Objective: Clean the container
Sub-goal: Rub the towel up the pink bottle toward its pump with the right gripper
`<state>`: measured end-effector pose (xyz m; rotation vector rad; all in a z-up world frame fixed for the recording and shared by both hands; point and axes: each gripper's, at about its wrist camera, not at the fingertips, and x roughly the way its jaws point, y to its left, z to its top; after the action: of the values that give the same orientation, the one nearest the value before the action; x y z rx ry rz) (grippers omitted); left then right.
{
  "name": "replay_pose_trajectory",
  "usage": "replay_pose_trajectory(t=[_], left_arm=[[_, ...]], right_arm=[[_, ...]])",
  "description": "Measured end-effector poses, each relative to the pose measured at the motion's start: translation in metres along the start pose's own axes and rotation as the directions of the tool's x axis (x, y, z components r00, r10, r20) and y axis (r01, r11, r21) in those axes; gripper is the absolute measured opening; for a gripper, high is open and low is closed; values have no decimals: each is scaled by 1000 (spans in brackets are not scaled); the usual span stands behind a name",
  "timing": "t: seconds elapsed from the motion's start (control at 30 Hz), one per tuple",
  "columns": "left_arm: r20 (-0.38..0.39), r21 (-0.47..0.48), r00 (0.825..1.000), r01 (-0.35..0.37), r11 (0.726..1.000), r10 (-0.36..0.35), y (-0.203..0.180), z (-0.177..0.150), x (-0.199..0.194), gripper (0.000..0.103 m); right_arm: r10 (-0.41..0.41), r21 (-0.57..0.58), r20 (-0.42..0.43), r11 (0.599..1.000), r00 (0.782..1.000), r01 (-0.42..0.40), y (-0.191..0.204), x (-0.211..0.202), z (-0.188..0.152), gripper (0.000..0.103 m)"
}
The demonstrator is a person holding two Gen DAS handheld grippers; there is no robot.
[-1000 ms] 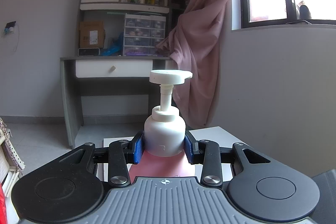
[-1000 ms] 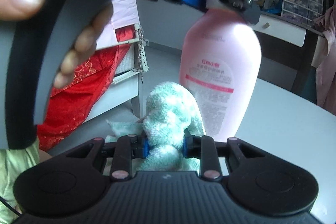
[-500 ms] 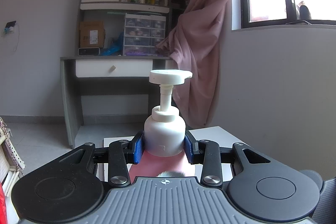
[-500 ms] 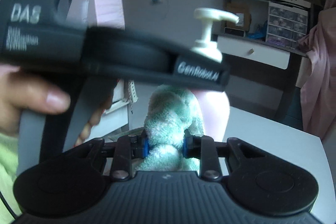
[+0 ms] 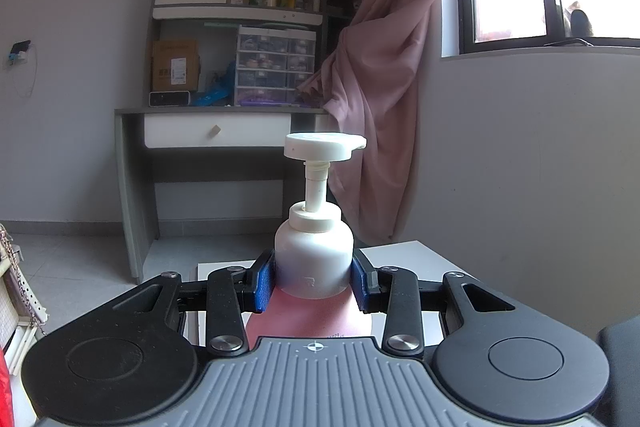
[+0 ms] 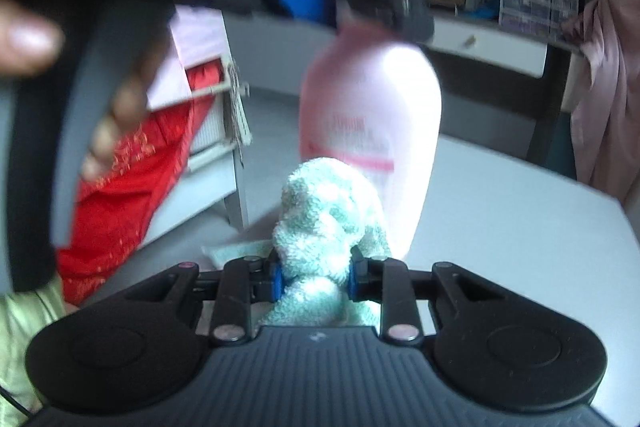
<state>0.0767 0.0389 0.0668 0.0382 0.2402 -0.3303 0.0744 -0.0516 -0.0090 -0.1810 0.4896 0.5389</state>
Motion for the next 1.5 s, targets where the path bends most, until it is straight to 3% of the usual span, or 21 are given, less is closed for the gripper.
replay_pose_trajectory(t=[0.27,0.8,1.37,1.5], left_arm=[[-1,5,1000,5,1000,-5,8,0,-1,39],[-2,3,1000,2,1000,-2,8,-3,-4,39],[-2,10,1000,1,1000,-1,9,-4,-4,39],[-2,9,1000,1,1000,-1,8,-4,-3,39]], right_arm=[[3,15,13,1000,1000,-3,4,-9,-2,28],[-41,22,164,999,986,37,-3,-39,25,27],[-22,35,0,999,1000,22,-14,7,-3,28],[-22,38,1,999,1000,22,-9,0,-5,28]])
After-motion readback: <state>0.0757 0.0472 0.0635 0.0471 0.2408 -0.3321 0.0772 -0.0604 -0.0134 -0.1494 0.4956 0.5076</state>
